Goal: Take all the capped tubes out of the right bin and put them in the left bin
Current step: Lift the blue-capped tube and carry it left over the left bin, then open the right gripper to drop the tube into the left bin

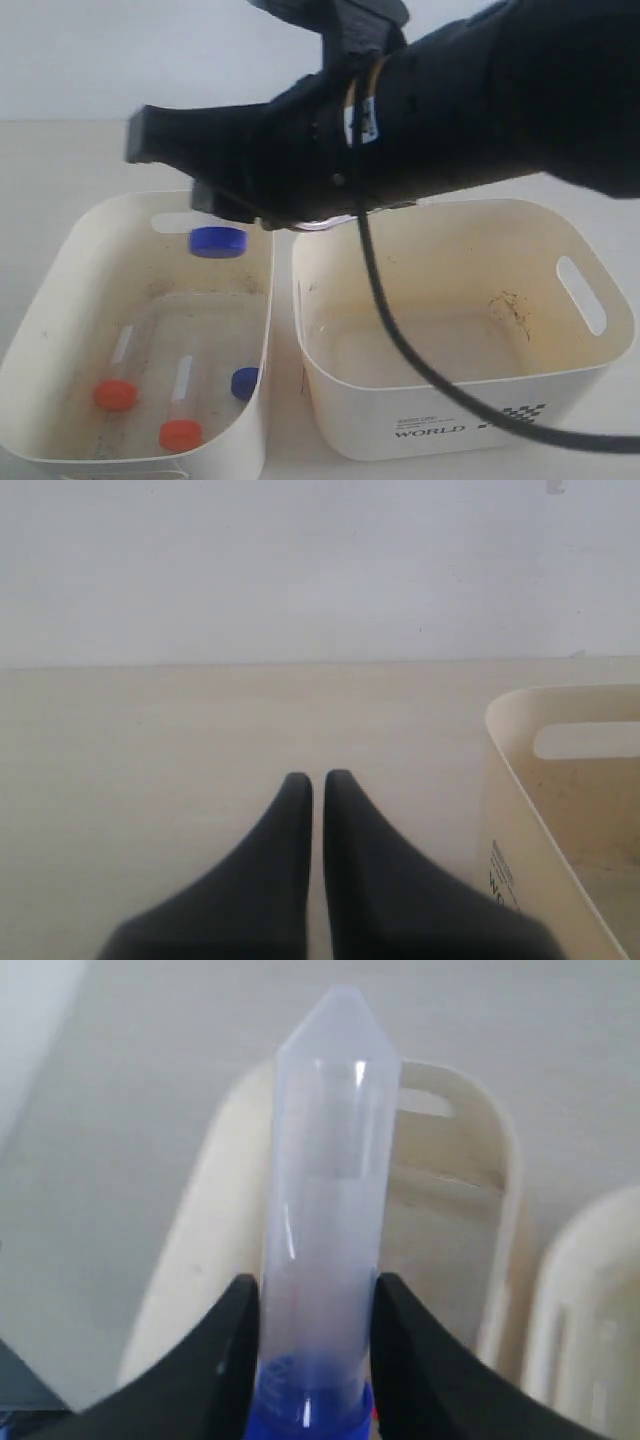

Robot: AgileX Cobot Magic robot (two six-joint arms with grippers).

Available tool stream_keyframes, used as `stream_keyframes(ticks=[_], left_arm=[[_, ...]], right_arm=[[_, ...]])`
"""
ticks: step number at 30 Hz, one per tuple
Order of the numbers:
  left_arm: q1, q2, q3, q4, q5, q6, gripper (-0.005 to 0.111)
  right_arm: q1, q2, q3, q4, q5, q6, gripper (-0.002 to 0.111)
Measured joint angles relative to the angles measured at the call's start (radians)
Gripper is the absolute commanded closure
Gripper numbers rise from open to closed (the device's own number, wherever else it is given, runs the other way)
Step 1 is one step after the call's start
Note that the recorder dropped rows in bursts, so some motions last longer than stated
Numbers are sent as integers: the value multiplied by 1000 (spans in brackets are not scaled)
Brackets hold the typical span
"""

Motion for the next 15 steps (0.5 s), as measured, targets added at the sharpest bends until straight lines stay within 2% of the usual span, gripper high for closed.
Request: stream_keyframes(ticks=[3, 5, 6, 7, 9, 10, 12, 15], left_arm=[[0, 0, 0, 0, 0, 0, 102], [0, 0, 0, 0, 0, 0, 102], [0, 0, 0, 0, 0, 0, 102], [0, 0, 0, 0, 0, 0, 102], [0, 0, 0, 0, 0, 0, 102], [0, 0, 0, 0, 0, 0, 102], [0, 0, 0, 0, 0, 0, 102], [0, 0, 0, 0, 0, 0, 102]], right_arm=[[46, 23, 0, 8, -135, 0, 87], [61, 48, 0, 10, -196, 3, 73], [64, 60, 0, 12, -211, 4, 63], [66, 76, 0, 12, -222, 8, 46], [68, 107, 0, 16, -231, 10, 21], [68, 119, 0, 16, -231, 10, 12], [68, 139, 0, 16, -231, 12, 8], [68, 145, 0, 16, -231, 12, 16]])
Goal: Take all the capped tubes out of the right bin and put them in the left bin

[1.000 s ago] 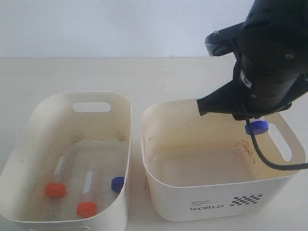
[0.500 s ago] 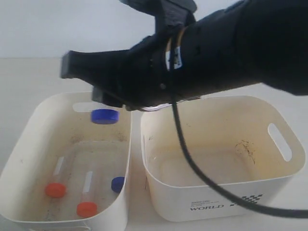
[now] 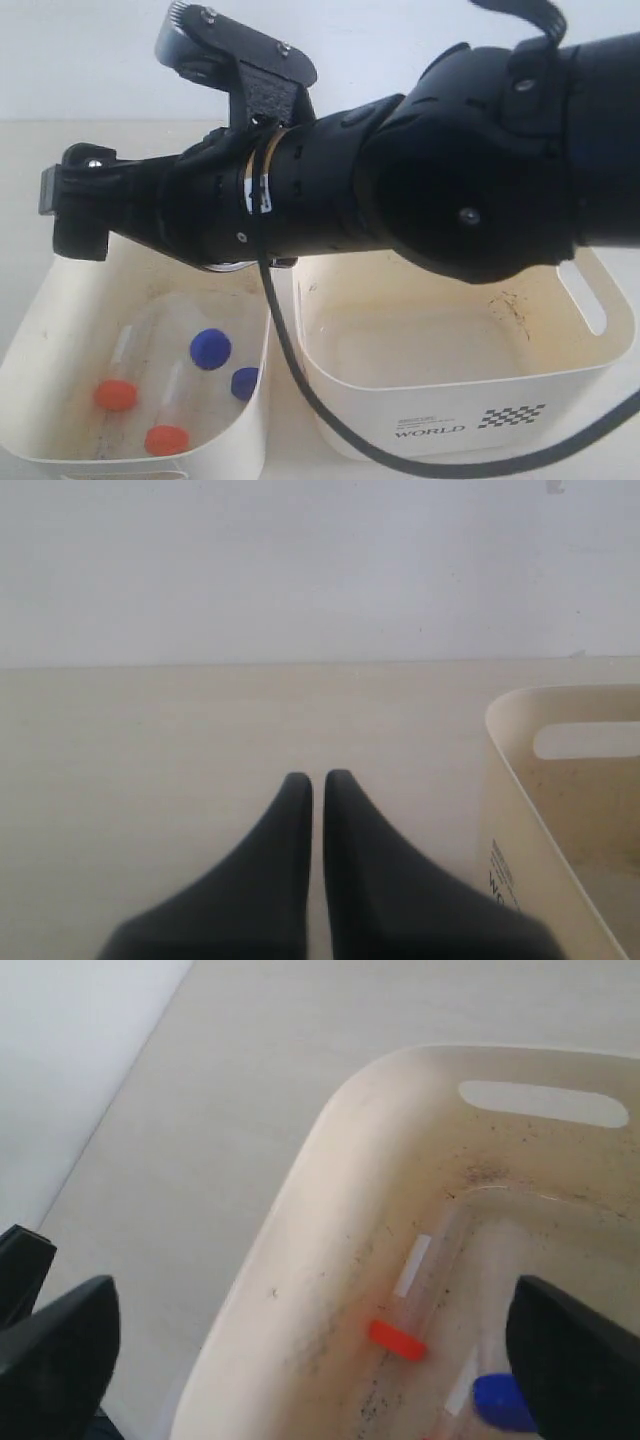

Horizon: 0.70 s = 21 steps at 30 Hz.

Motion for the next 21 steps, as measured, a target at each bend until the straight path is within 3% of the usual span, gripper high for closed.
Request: stream_keyframes(ticks=[3, 7, 14, 21], left_arm=[[0, 0, 0, 0, 0, 0, 102], [0, 0, 0, 0, 0, 0, 102], [0, 0, 0, 0, 0, 0, 102], [0, 0, 0, 0, 0, 0, 102]], right_arm=[[0, -4, 0, 0, 0, 0, 45], [0, -45, 0, 0, 29, -12, 108], [0, -149, 0, 0, 197, -71, 104], [0, -160, 0, 0, 225, -73, 104]])
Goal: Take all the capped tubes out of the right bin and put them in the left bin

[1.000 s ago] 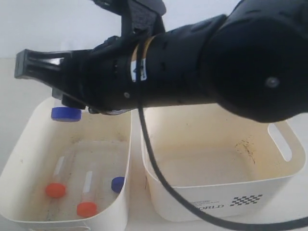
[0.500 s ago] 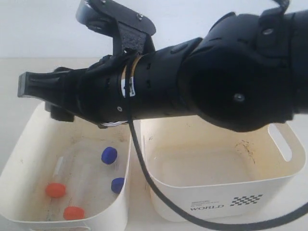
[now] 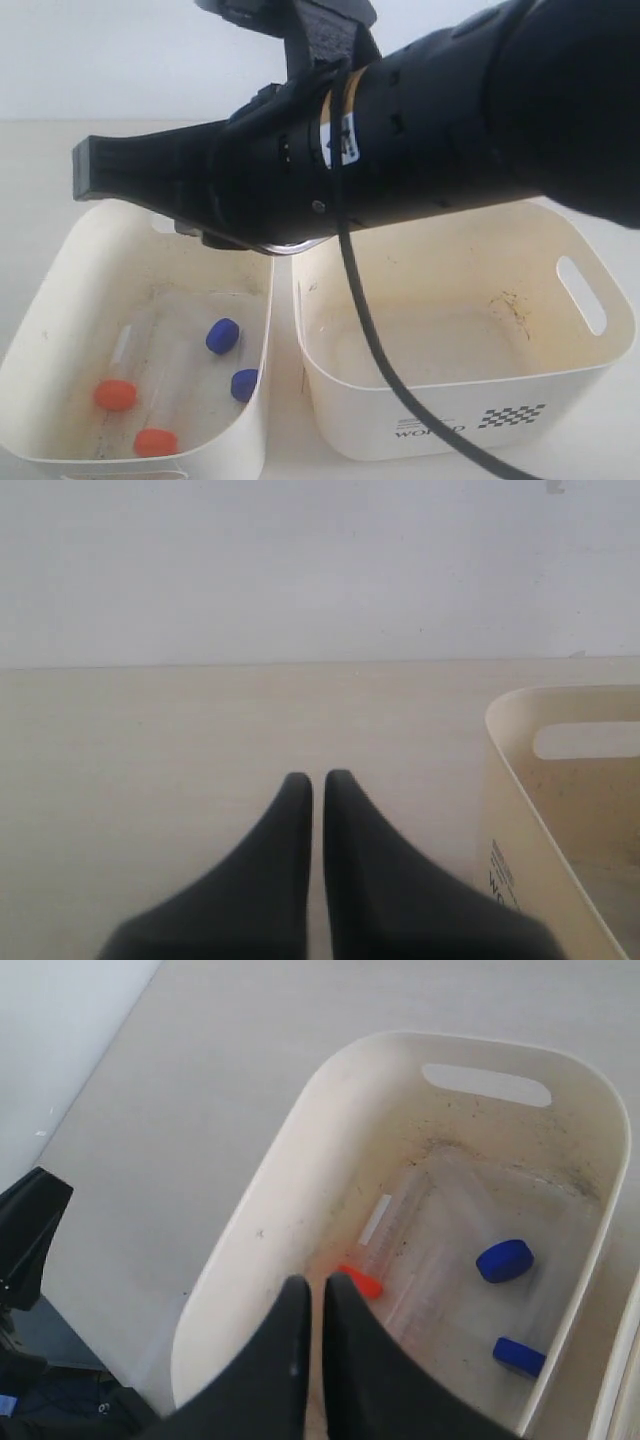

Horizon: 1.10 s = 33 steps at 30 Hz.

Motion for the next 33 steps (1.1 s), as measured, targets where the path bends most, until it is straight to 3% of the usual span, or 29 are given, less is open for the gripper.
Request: stream_keyframes(ticks=[14, 19, 27, 31, 33], left_arm=[[0, 0, 0, 0, 0, 0, 102], [0, 0, 0, 0, 0, 0, 102], [0, 0, 0, 0, 0, 0, 102], [0, 0, 0, 0, 0, 0, 102], [0, 0, 0, 0, 0, 0, 102]], right_arm=[[0, 0, 0, 0, 0, -3, 104], [0, -59, 4, -77, 44, -129, 104], [-17, -241, 289, -107, -132, -154, 104], [-110, -387, 437, -96, -220, -148, 104], [-213, -501, 555, -57, -271, -136, 104]])
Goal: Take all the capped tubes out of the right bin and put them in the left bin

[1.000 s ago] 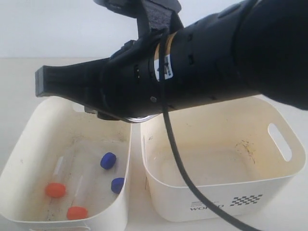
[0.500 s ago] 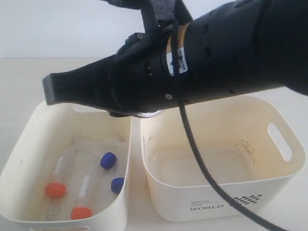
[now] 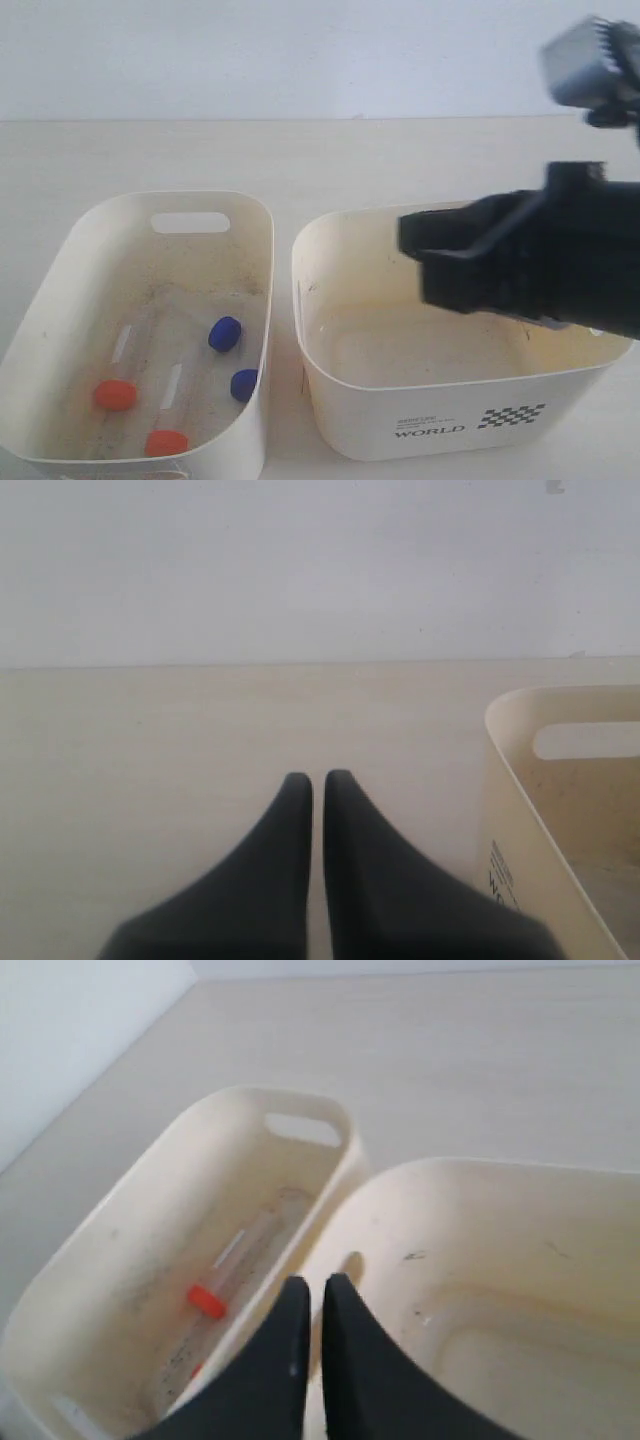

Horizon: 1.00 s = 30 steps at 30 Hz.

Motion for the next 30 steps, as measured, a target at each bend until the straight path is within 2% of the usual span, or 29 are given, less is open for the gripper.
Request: stream_keyframes(ticks=[3, 8, 12, 16, 21, 26, 30], left_arm=[[0, 0, 0, 0, 0, 0, 102], [0, 0, 0, 0, 0, 0, 102], [0, 0, 0, 0, 0, 0, 102], [0, 0, 0, 0, 0, 0, 102], [0, 0, 0, 0, 0, 0, 102], [0, 0, 0, 0, 0, 0, 102], [0, 0, 0, 0, 0, 0, 102]], right_arm=[[-214, -205, 207, 110, -25, 42, 104], [-524, -501, 413, 153, -29, 82, 104], [-668, -685, 486, 155, -37, 89, 104], [-703, -805, 498, 157, -12, 89, 104], [-703, -829, 498, 157, 8, 73, 104], [-703, -833, 502, 151, 29, -148, 104], [-703, -876, 503, 146, 131, -339, 104]])
